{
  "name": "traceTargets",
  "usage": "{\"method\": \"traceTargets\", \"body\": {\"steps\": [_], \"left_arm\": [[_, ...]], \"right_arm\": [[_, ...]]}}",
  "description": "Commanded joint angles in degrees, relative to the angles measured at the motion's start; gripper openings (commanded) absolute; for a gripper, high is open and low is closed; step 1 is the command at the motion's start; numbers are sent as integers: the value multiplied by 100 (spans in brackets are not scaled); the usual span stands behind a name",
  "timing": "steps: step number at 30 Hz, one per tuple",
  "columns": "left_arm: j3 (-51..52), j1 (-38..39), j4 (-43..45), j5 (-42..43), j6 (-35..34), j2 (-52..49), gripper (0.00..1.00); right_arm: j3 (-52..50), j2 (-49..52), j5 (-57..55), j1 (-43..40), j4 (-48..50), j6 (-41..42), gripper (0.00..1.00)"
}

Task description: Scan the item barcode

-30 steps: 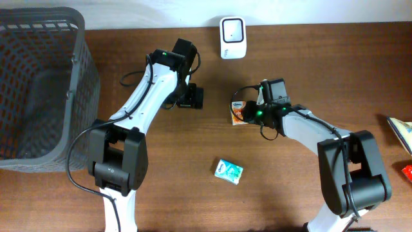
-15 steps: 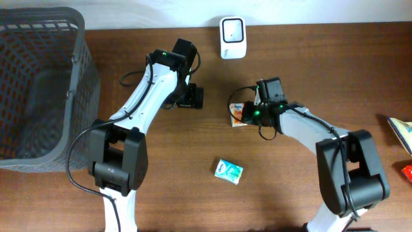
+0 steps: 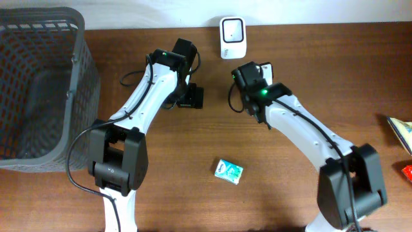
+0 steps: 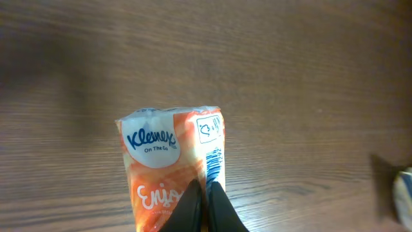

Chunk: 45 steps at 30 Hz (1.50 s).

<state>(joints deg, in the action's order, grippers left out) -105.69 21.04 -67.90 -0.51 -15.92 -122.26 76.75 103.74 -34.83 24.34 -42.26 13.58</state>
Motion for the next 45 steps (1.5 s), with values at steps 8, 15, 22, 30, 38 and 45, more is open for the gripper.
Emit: {"method": "traceTargets", "body": {"steps": [8,15,22,30,38,45], "left_arm": [[-31,-37,9,-59,-57,87,99],[-31,-37,-46,-59,-57,87,99],[-31,-37,-31,-59,-57,87,99],[-31,-37,-28,-59,-57,87,99],[-31,-37,-31,-59,-57,87,99],[-31,-37,-33,-59,-57,87,99]], "right_arm": [[31,896,-632,221,-57,-131,4],[31,1121,-260,315,-24,-98,4],[31,1178,-92,350,-44,170,4],[337,1169,376,577,-332,323,4],[1211,1169,-839,577,-1224,339,4],[1191,1294,-1543,553,-905,317,4]]}}
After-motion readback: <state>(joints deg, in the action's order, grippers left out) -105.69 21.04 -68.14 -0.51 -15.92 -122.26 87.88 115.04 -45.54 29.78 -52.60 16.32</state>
